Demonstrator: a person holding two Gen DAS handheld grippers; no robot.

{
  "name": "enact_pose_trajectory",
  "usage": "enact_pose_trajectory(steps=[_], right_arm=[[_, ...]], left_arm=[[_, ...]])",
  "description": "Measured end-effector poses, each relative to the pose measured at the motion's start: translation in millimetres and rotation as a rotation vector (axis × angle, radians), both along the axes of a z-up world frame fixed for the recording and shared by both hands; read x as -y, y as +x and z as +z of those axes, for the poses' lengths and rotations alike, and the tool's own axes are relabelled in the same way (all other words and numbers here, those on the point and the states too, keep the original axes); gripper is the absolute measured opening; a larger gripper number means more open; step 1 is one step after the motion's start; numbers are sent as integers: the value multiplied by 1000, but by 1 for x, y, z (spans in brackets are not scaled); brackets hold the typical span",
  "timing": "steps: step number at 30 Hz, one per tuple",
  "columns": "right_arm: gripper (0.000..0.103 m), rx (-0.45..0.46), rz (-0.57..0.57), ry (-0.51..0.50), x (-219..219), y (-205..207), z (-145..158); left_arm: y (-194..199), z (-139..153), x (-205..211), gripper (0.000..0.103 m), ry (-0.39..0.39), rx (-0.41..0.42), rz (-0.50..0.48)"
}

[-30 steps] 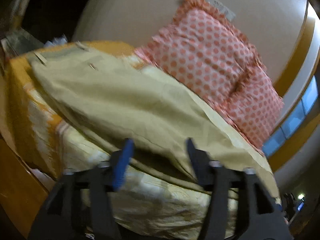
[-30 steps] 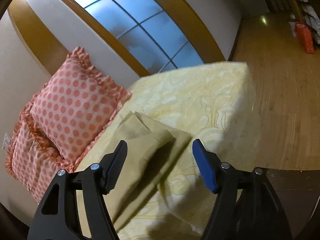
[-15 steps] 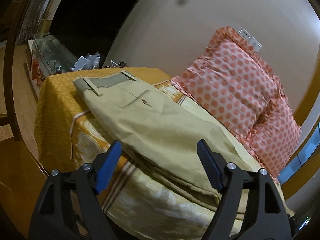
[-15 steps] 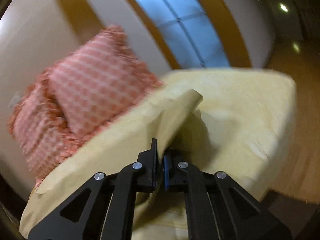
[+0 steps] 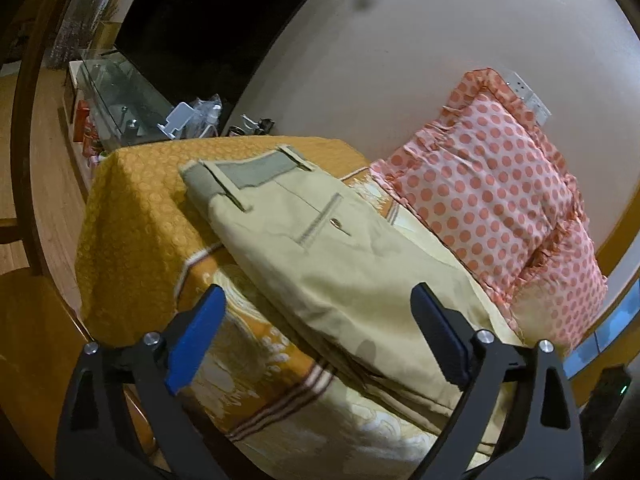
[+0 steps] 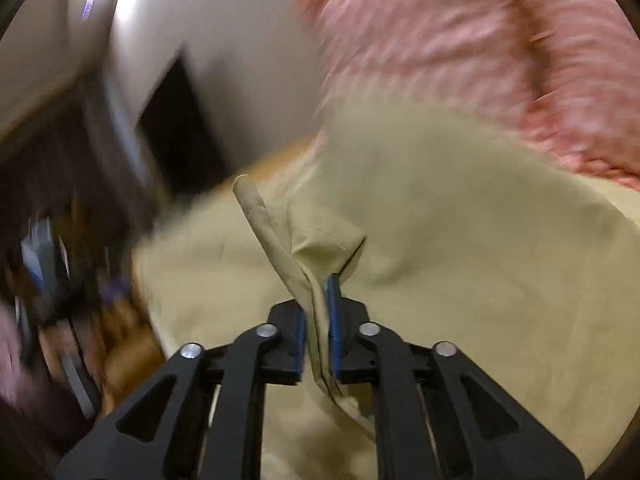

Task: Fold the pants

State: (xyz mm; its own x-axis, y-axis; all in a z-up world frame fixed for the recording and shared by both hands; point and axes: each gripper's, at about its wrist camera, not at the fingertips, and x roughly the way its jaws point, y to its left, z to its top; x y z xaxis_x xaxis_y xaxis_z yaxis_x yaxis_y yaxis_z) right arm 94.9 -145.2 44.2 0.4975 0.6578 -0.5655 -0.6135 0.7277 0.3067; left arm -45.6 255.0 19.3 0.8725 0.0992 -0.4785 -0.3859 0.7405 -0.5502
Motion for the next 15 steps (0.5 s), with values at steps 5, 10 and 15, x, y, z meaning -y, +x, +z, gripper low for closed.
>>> enact_pose_trajectory(steps=[5,10,15], right_arm=[[86,32,-7,56,7,-21,7],[92,50,-104,152,43,-15,25],[92,15,-167,176,60,-4,16]], left_arm=[[8,3,-14,95,20,-18,34],[15,-10,-27,95,-59,-71,81],[17,-16,-35,93,-129,-78,99]])
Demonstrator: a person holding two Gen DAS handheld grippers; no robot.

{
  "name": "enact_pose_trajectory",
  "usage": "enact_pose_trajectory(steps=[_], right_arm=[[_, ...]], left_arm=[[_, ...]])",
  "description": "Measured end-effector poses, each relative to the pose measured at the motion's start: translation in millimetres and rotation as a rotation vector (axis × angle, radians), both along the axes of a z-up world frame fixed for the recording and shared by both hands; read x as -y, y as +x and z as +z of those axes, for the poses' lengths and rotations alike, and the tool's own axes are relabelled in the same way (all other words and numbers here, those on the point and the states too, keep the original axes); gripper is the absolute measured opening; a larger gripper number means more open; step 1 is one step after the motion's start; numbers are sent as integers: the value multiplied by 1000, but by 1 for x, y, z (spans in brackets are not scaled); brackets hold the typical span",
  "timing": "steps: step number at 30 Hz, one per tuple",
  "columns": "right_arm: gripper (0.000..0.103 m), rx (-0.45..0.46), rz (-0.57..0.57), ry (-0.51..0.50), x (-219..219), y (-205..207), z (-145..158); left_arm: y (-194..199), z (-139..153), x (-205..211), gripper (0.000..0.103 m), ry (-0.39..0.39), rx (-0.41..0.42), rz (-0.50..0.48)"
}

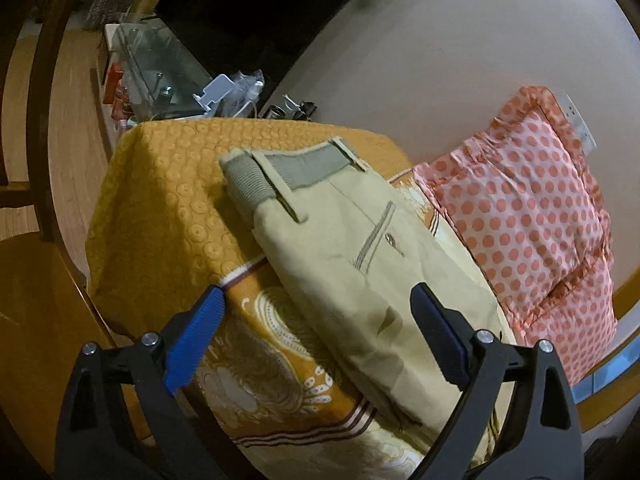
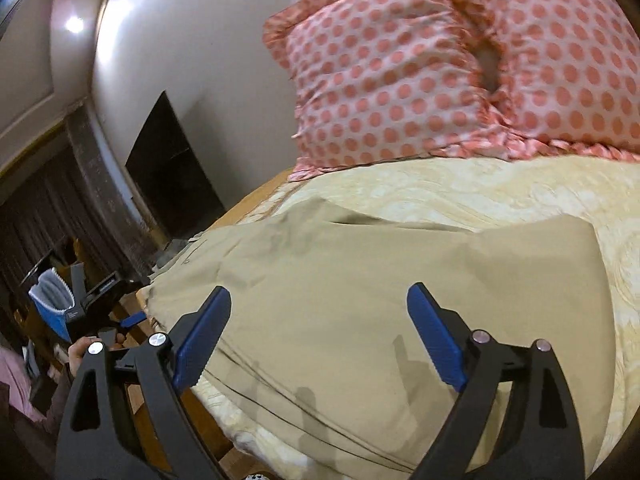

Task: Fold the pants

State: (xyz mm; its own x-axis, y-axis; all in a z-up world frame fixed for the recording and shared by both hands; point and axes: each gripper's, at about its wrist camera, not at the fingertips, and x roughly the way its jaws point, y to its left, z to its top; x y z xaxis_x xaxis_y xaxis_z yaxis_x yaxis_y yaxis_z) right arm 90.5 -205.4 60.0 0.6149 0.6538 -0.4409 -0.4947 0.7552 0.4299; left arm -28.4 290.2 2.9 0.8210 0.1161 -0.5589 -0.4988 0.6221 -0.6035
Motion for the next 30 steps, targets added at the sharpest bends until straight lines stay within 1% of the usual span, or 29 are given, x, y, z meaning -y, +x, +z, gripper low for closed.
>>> enact_pose_trajectory(steps=[2,3,4,6,7,8,10,11,12,15,16,17,18,19,20,21,22,23,25,26,27,28,29,30], right_arm=[[92,-16,-5,6,6,0,-7],[92,-22,-3,9,6,0,-9],[92,-26,-2,8,6,0,-11],[92,-30,3,8,6,3,-15],[92,-33,5,11,6,3,-16],[92,-39,8,14,6,5,-17],[92,-41,10,21,6,4,-18],[92,-39,11,23,7,4,-17],[92,-36,11,25,7,3,-17],[92,-26,10,40,11,2,-16],[92,-25,8,47,13,2,-16],[92,-26,5,56,15,3,-17],[92,-26,3,59,17,3,-17],[92,-25,0,60,20,2,-17],[92,-22,-4,62,23,2,-17],[92,-18,-10,65,28,1,-17],[92,-12,-19,69,33,0,-16],[92,-3,-40,74,42,0,-14],[92,6,-80,89,59,0,-11],[93,9,-106,97,70,0,-10],[93,11,-132,104,79,0,-10],[93,11,-156,112,89,-1,-9],[93,5,-185,128,102,-1,-8],[93,-1,-206,144,112,-1,-8]], left_arm=[[-2,6,-2,92,-1,18,15],[-6,10,-3,86,-1,42,25],[-10,17,-4,87,2,77,28],[-6,25,-5,89,38,65,8],[-1,25,-6,89,40,47,-3],[4,23,-8,89,20,31,-18],[14,11,-14,90,-57,12,-42],[15,12,-14,91,-44,29,-38],[17,12,-14,91,-42,20,-34],[24,11,-15,91,-64,33,-35],[31,10,-16,82,-62,35,-33],[37,8,-16,67,-70,20,-35],[42,4,-17,24,-85,2,-47],[48,2,-15,13,-82,-21,-67],[50,6,-11,12,-42,-23,-69],[52,16,-1,10,26,-31,-78],[55,31,10,9,93,-16,-103],[57,44,22,9,139,5,-133],[65,79,56,8,233,62,-225],[71,99,84,8,289,104,-299],[76,111,104,8,325,129,-357],[80,123,131,8,363,159,-436],[86,135,166,8,404,197,-542],[89,140,189,9,422,218,-613]])
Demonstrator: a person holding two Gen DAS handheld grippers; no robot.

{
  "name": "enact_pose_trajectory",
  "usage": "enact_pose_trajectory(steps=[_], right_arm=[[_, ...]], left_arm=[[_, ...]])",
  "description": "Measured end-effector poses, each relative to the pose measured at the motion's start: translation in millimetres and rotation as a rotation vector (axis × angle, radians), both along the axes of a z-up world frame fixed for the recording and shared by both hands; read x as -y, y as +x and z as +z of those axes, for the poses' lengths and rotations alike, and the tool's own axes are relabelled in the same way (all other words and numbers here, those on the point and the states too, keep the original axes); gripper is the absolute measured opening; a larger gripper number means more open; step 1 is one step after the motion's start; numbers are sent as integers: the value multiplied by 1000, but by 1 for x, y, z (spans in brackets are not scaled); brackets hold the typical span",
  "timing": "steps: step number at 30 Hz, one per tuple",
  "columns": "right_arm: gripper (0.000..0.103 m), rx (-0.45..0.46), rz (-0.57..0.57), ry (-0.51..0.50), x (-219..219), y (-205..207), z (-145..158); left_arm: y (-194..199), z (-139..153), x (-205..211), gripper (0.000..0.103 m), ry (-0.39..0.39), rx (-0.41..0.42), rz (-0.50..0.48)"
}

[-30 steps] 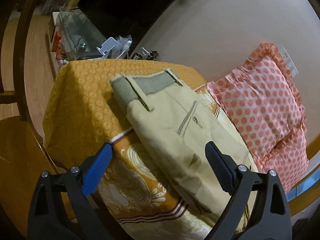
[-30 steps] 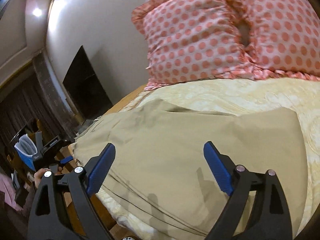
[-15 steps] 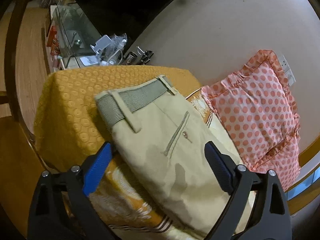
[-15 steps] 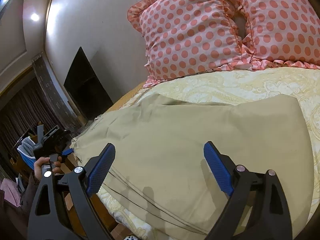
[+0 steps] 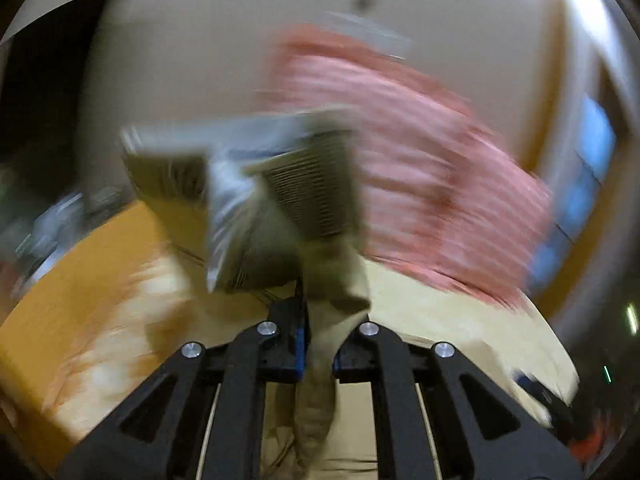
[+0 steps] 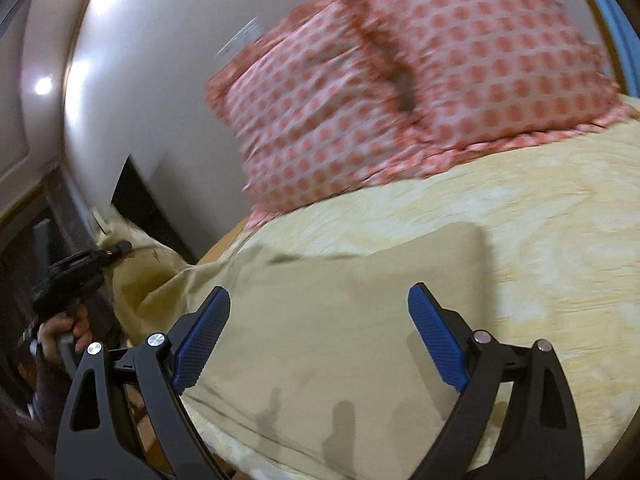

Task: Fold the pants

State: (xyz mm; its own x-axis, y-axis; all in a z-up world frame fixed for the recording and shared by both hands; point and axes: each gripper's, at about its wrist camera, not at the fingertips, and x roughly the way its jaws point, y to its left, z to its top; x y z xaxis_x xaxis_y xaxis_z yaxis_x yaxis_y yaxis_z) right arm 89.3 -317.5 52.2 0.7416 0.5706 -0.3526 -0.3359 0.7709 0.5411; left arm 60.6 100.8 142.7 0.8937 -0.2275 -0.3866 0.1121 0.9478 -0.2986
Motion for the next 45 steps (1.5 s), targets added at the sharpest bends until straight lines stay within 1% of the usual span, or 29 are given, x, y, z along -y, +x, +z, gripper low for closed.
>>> enact_pose_trajectory(steps=[1,3,5,6,8,9,11,12,13,14,15,16,18,20,21,22,24,25,26,28,29,30,31,33,35,38,41,44,45], right_arm=[[93,-8,-22,21,11,0,0],[95,-32,-67,82,36,-1,-3],[97,-70,-112,157,60,-2,-9],[97,-88,-127,188,69,-1,-13],[98,-135,-141,254,84,2,-22],[98,-160,-136,281,88,6,-26],[98,-216,-112,315,91,16,-34],[98,-230,-101,311,90,19,-34],[98,-245,-91,293,87,23,-34],[98,-266,-79,254,81,30,-34],[98,-284,-66,222,76,37,-34],[98,-306,-53,180,69,46,-35],[98,-338,-40,123,62,57,-40],[96,-355,-29,35,51,67,-43],[91,-358,-20,1,46,70,-44],[89,-349,-9,-39,39,75,-44],[85,-346,4,-79,34,78,-44],[82,-347,12,-96,31,80,-44],[74,-351,27,-111,28,82,-45],[40,-359,52,-111,29,82,-48],[24,-393,116,-28,34,84,-56],[19,-402,137,20,37,84,-59],[18,-405,157,63,41,85,-61],[15,-399,185,116,46,88,-59],[14,-365,199,121,45,97,-49],[12,-299,181,84,43,121,-27],[12,-268,120,59,48,154,-13],[13,-265,4,-10,53,192,-12],[20,-285,-22,-55,52,203,-17]], left_arm=[[4,4,38,9,29,12,-122],[7,0,92,10,74,5,-287],[14,-22,148,10,123,-58,-438],[17,-41,175,10,152,-119,-518],[16,-67,203,13,201,-197,-606],[9,-81,216,15,228,-231,-679],[-4,-85,217,20,234,-223,-726],[-10,-82,209,24,221,-198,-725],[-14,-73,190,37,174,-175,-710],[-15,-66,175,46,132,-158,-679],[-13,-58,154,65,92,-142,-626],[-2,-50,119,76,65,-130,-505],[17,-51,80,81,59,-173,-359],[51,-68,39,81,31,-289,-260],[61,-75,30,80,22,-334,-244],[79,-90,22,80,-15,-407,-256],[98,-110,22,80,-80,-495,-307],[105,-115,26,82,-93,-517,-329],[107,-114,32,83,-85,-496,-336],[116,-117,42,79,-94,-521,-397],[115,-118,46,70,-95,-523,-402],[117,-120,48,53,-85,-535,-409],[117,-119,51,31,-59,-535,-415],[120,-113,52,11,-69,-532,-437],[128,-101,52,8,-86,-504,-450],[147,-83,66,8,-29,-427,-436],[181,-72,84,8,31,-357,-390],[226,-77,103,11,89,-365,-322],[239,-84,106,18,105,-395,-298]])
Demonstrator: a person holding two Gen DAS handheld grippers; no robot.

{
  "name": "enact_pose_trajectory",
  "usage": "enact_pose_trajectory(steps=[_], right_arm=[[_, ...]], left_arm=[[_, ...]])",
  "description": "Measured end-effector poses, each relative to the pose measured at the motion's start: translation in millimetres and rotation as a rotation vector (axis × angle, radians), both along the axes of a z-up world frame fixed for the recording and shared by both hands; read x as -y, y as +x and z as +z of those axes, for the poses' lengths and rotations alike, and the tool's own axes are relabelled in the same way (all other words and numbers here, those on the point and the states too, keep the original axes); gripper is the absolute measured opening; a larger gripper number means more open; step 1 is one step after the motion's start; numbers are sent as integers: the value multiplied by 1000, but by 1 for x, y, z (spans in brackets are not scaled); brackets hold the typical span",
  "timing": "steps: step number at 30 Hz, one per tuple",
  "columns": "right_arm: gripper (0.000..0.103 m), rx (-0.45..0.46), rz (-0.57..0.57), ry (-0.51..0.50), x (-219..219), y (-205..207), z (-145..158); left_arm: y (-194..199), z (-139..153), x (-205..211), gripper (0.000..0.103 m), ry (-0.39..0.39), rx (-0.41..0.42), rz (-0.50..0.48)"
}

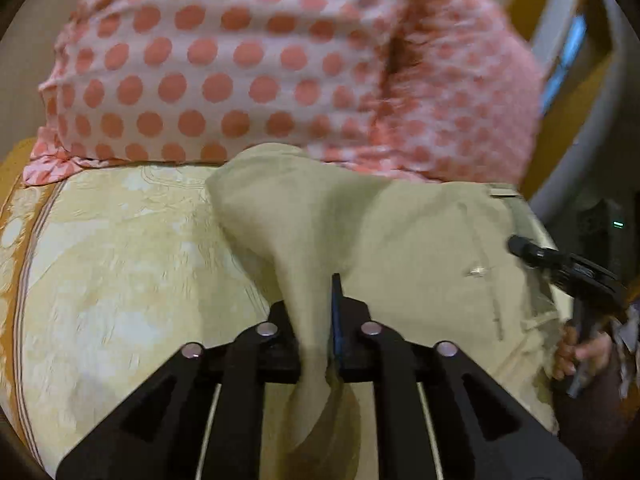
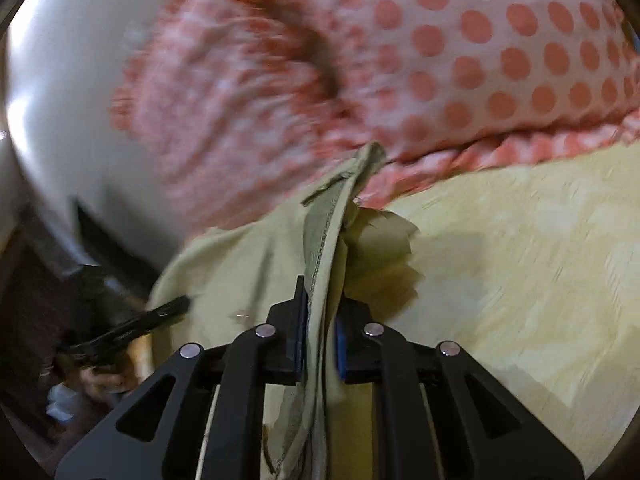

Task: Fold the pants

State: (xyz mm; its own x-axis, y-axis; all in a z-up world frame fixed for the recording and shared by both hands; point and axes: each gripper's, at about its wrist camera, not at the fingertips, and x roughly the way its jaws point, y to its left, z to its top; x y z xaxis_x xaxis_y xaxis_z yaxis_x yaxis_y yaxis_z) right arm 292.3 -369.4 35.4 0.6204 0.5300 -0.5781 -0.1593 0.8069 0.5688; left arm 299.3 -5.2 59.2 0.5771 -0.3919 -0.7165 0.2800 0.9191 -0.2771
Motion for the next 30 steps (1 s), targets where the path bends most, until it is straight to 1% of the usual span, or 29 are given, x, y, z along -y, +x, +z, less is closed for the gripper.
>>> enact_pose_trajectory(steps=[1,2,3,4,5,6,7,8,9,10,11,12,13,14,15,16,17,18,19,20,21,22,23,24,27,28,30], right_arm=[[25,-42,-25,-76,-1,11,-7],[32,-104,-64,-190,-2,18,-12],[32,-110,-75,-217,0,16,-12],[32,-82,-77,-213,4,9,-8],[37,-33,-66,-189,6,-3,0],[40,-9,-39,-156,6,-13,5],[41,2,-5,-121,4,-20,8],[47,4,45,-80,-2,-27,10],[55,-4,86,-61,-9,-31,9],[58,-17,110,-61,-16,-31,7],[65,-52,132,-79,-25,-31,0],[65,-104,131,-116,-32,-27,-10],[66,-135,127,-132,-34,-23,-18],[67,-119,114,-113,-32,-22,-19],[67,-143,100,-105,-29,-21,-19],[67,-171,45,-114,-26,-26,-13],[69,-168,11,-138,-26,-34,-6],[79,-138,-1,-172,-29,-47,3],[88,-98,1,-204,-33,-65,12],[102,-51,-6,-243,-43,-87,21],[102,-18,-13,-278,-50,-105,26],[102,17,-7,-323,-62,-128,27],[102,36,-8,-349,-71,-142,24],[102,48,-13,-376,-78,-154,20],[102,45,-24,-471,-103,-177,-1],[102,46,-27,-496,-109,-176,-6],[102,46,-43,-576,-121,-183,-16]], left_arm=[[13,-5,1,22,32,-37,37],[14,-3,-1,23,23,-46,46],[8,4,-6,24,24,-23,64],[-3,11,-10,25,36,17,82],[-15,18,-15,27,32,59,87],[-27,25,-18,30,5,92,76],[-40,31,-20,31,-57,103,47],[-47,31,-19,32,-101,94,14],[-52,29,-15,34,-129,77,-23],[-55,22,-6,34,-140,42,-64],[-53,12,2,34,-134,1,-85],[-49,1,10,34,-119,-43,-94],[-39,-17,17,32,-88,-108,-86],[-33,-27,20,29,-73,-133,-73],[-31,-31,20,20,-64,-122,-61],[-33,-28,18,18,-38,-103,-40],[-38,-24,15,21,-34,-108,-24],[-48,-17,11,35,-37,-97,-7],[-68,-6,5,58,-27,-47,12],[-85,2,0,71,-1,5,32],[-112,9,-5,88,49,76,67],[-134,12,-9,95,81,116,87],[-148,12,-10,97,99,132,95],[-166,10,-11,101,113,139,105],[-196,-8,-10,101,113,103,125],[-203,-16,-9,101,130,84,143],[-210,-27,-4,101,171,77,171]])
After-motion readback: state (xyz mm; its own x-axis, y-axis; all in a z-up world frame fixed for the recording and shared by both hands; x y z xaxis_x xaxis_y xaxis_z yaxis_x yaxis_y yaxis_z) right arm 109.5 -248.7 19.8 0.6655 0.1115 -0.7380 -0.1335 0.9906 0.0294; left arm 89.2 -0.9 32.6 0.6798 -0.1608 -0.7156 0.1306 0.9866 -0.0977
